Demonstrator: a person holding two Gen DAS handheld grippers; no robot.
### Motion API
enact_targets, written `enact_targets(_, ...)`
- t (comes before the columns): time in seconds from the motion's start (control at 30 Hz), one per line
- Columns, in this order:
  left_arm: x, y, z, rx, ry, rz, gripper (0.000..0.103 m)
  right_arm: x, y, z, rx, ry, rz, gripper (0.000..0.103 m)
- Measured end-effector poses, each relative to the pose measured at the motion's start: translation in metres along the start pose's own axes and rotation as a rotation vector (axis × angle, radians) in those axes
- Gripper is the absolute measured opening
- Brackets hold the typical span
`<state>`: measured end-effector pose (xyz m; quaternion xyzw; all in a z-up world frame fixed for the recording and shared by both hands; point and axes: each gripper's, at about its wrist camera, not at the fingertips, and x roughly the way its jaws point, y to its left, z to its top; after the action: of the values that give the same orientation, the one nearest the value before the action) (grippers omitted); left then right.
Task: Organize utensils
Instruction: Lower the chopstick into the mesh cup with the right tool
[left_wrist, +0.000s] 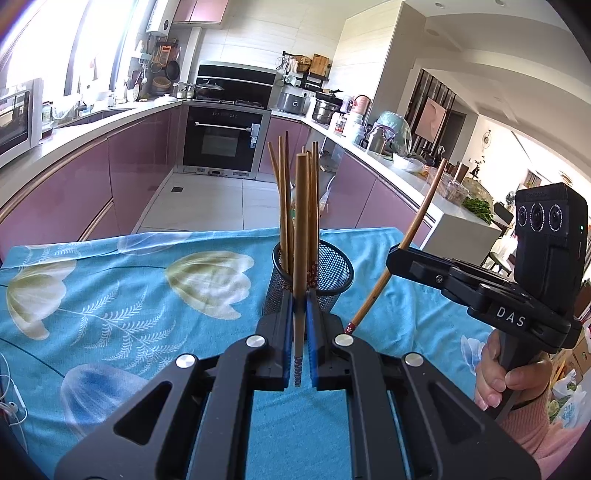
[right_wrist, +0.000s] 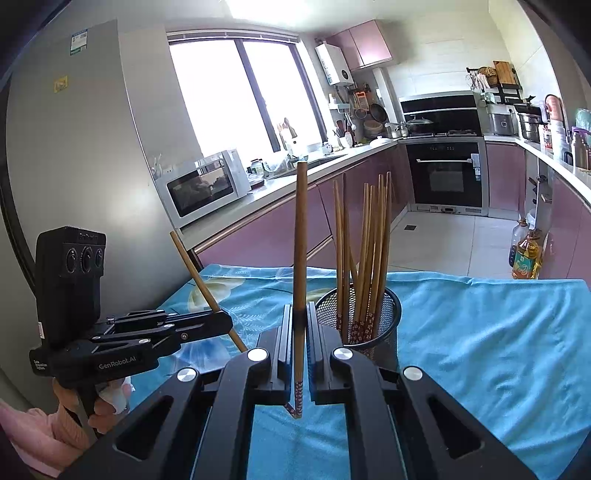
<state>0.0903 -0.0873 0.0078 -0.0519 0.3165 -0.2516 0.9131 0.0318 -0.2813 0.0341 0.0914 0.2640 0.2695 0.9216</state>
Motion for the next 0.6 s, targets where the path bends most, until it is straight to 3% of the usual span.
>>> enact_targets(0.6, -0.004, -0.006, 0.011, 0.020, -0.021, -0.008, 0.007, -0.008, -0.001, 0.008, -0.011, -0.026, -0.005, 0.006)
